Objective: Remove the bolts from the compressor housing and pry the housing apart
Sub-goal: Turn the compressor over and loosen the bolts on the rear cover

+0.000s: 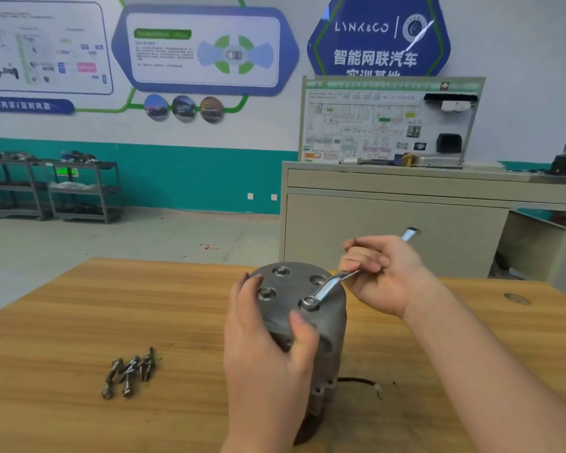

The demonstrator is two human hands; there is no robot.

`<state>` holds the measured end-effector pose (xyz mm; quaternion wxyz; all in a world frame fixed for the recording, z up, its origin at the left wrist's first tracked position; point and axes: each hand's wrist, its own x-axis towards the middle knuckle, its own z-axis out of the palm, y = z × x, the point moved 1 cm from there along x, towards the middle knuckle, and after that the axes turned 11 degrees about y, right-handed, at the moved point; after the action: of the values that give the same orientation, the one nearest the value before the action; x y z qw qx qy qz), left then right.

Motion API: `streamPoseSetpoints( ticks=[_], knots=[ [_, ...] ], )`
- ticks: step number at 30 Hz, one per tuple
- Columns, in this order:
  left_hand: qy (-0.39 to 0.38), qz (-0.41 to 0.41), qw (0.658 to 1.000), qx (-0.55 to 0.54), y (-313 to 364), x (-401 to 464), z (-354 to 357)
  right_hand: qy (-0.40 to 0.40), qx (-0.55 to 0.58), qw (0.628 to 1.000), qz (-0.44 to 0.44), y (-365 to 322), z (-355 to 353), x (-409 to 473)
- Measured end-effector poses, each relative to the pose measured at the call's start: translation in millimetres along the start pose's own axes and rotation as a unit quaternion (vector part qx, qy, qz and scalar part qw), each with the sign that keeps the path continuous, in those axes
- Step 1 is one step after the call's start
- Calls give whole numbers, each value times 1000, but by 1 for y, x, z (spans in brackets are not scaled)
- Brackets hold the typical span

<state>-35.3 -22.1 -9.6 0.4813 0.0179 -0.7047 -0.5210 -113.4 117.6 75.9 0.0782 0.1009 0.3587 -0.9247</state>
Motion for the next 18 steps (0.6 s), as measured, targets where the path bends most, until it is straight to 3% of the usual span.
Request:
streamPoseSetpoints(
  ticks=[4,6,7,9,10,12,15,18],
  knots=[
    [-50,-9,999,-18,-10,10,-11,58,-175,983,24,2,28,19],
    [-88,-4,996,-18,-18,14,-18,99,-348,932,-21,2,41,25],
    [-106,-4,994,-20,-24,14,-22,122,-460,877,-68,3,47,26],
    [-137,-15,990,-13,-36,14,-29,160,-651,719,-183,5,58,30],
    [-154,-34,987,-15,-40,13,-31,169,-712,641,-232,8,65,31],
    [-187,-82,978,-53,-46,10,-31,162,-784,531,-278,16,80,35],
    [-231,-99,963,-92,-49,12,-27,99,-842,443,-291,40,103,37],
    [-291,-97,945,-116,-46,23,-21,-47,-856,363,-364,77,116,13]
  ],
)
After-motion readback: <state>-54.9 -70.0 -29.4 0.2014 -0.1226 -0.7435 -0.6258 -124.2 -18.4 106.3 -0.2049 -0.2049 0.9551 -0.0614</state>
